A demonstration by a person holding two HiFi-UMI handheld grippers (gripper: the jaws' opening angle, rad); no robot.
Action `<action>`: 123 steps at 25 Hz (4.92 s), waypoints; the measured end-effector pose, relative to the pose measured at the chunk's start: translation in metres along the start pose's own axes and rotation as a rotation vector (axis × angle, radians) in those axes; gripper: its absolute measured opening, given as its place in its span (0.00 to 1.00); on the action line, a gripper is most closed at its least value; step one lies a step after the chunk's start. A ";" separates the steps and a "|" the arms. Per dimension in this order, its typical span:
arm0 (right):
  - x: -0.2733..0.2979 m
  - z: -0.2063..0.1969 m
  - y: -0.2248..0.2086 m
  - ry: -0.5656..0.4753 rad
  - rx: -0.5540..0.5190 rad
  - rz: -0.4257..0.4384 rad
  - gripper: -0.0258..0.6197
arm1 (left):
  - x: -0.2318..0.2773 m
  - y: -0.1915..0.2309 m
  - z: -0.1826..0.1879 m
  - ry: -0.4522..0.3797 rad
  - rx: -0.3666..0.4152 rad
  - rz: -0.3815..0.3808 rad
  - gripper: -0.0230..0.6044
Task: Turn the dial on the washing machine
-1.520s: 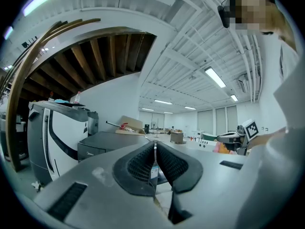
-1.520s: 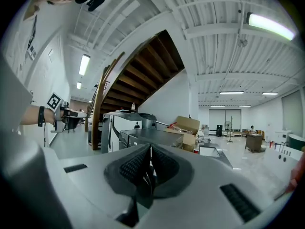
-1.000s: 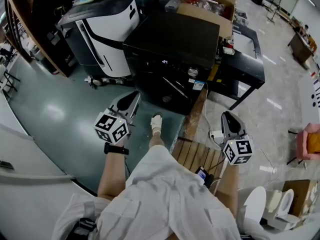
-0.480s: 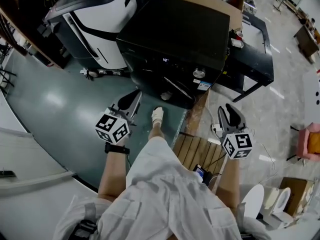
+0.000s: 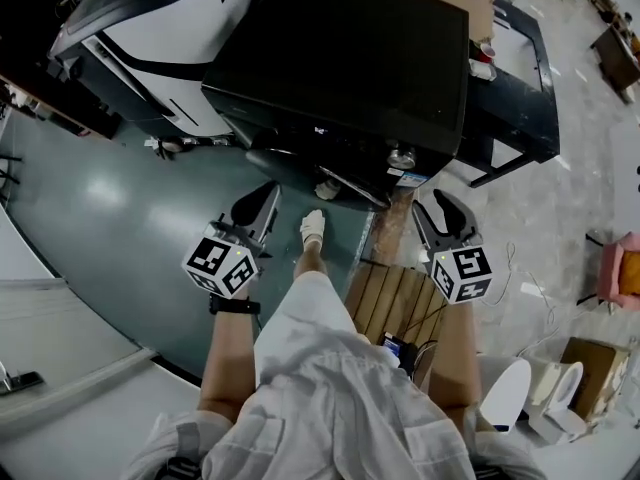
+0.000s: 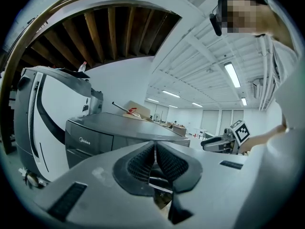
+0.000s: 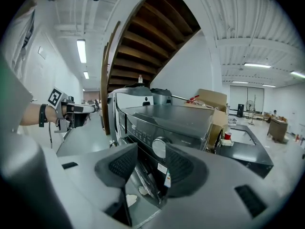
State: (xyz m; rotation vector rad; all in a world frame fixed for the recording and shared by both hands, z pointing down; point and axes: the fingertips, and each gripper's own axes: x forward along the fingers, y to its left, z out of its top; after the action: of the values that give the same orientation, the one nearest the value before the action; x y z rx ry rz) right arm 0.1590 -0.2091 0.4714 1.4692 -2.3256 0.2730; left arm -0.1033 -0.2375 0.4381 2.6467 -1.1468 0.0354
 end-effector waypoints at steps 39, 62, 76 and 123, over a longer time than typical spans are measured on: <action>0.102 -0.067 -0.009 0.326 -0.025 -0.001 0.50 | 0.045 0.027 -0.049 0.076 -0.062 -0.034 0.06; 0.102 0.010 0.036 0.098 -0.118 0.115 0.41 | 0.046 0.021 -0.045 0.075 -0.056 -0.035 0.06; 0.093 -0.016 -0.007 0.187 -0.183 -0.020 0.46 | 0.051 0.013 -0.046 0.079 -0.056 -0.054 0.06; -0.096 -0.040 -0.007 0.021 0.117 -0.049 0.37 | -0.030 -0.085 0.006 -0.002 0.052 -0.017 0.06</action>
State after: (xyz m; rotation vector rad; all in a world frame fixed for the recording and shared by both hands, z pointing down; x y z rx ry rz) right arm 0.2106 -0.1183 0.4682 1.5680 -2.2882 0.4147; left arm -0.0633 -0.1618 0.4095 2.7024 -1.1389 0.0611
